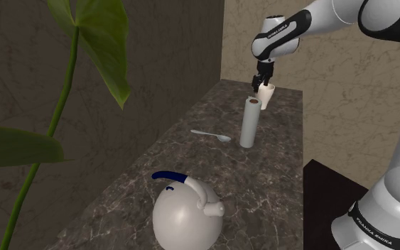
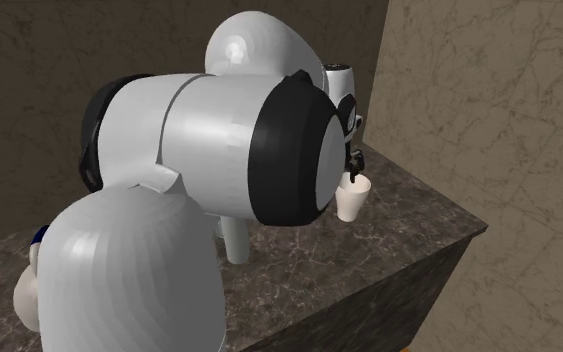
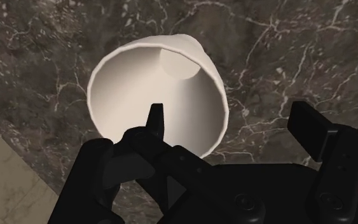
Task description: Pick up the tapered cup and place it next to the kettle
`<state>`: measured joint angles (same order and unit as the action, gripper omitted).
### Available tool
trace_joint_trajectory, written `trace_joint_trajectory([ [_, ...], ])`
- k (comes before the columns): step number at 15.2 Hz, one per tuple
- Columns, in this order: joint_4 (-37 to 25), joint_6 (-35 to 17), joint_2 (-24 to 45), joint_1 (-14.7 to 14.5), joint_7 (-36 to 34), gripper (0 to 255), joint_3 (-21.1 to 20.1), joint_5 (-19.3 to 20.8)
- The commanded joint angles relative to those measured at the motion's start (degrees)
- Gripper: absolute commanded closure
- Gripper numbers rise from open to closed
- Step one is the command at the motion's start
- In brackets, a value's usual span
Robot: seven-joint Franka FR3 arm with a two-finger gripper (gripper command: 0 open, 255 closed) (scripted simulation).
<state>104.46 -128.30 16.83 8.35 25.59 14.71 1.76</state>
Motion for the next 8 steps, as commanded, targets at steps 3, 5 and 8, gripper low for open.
trace_joint_trajectory([
  [3, 0.7, -2.6, 1.9, 0.4, 0.4, 0, -0.1, -0.5],
  [5, 0.8, -2.9, 2.1, 0.5, 0.5, 0, -0.1, -0.6],
  [8, 0.8, -2.9, 2.1, 0.5, 0.5, 0, -0.1, -0.6],
])
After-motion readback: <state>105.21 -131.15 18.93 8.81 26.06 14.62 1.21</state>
